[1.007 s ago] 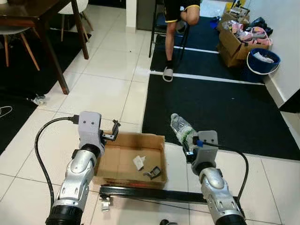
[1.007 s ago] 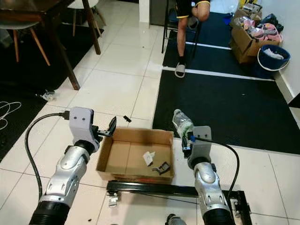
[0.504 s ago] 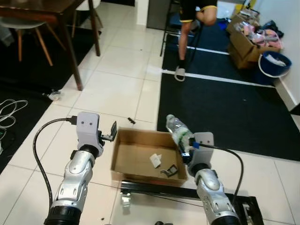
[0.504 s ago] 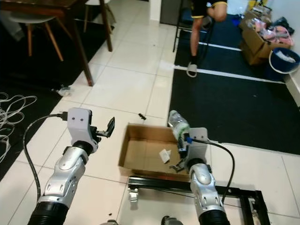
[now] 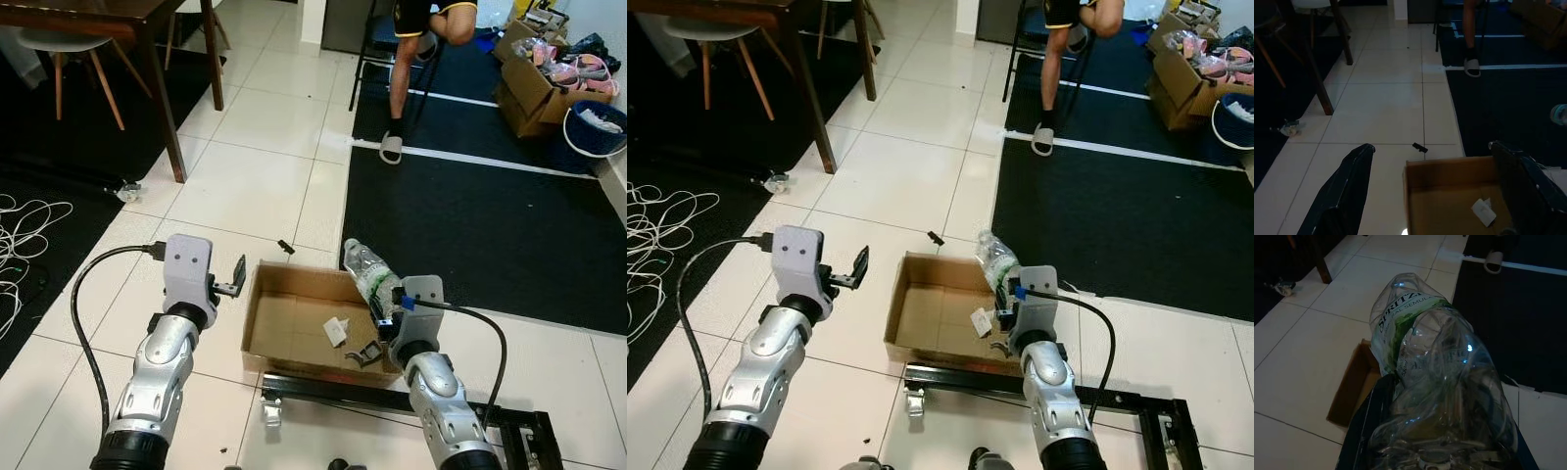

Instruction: Picking trash to rubbish bin

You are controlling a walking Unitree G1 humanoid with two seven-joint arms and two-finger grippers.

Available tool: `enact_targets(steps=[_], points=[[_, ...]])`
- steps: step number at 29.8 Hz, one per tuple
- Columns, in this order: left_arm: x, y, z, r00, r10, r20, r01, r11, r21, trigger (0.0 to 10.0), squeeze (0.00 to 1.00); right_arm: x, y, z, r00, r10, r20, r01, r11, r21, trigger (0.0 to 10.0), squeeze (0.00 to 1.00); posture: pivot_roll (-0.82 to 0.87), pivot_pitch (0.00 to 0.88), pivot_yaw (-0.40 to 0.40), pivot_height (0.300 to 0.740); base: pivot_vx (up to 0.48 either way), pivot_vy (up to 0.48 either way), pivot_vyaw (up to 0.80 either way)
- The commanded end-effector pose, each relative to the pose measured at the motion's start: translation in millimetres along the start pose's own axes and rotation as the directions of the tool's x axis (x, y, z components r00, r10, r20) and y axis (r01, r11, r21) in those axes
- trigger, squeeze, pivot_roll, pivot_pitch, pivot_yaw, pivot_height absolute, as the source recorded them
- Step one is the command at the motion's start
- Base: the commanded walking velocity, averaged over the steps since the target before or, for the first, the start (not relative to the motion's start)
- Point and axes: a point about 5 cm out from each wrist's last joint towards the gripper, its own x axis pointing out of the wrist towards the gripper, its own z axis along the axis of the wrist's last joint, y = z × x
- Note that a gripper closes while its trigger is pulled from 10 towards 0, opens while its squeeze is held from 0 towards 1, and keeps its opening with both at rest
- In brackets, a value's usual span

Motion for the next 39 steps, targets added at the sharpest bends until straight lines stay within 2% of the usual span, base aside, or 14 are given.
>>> enact_targets(steps=[1, 19, 39], points=[[-3.7, -2.0, -4.5, 1.0, -0.003, -0.012, 0.002, 1.0, -0.016, 10.0, 0.0, -4.3, -5.0, -6.6, 1.0, -0.016, -0.021, 0.016, 1.0, -0.001, 10.0, 0.0, 0.01, 0.18, -0.021, 0.74, 0.0, 0.0, 0.0], [-1.2, -4.8, -0.7, 0.999, -0.049, -0.007, 0.048, 0.998, -0.039, 10.0, 0.0, -3.6, -3.8, -6.0, 1.0, -0.02, -0.017, 0.021, 1.0, 0.011, 10.0, 0.0, 0.02, 0.175, -0.015, 0.74, 0.0, 0.0, 0.0], [-2.4, -5.7, -1.6, 0.998, -0.064, -0.015, 0.063, 0.996, -0.06, 10.0, 0.0, -3.7, -4.0, -6.5, 1.0, -0.021, -0.017, 0.021, 1.0, 0.012, 10.0, 0.0, 0.02, 0.17, -0.014, 0.74, 0.318, 0.0, 0.0]])
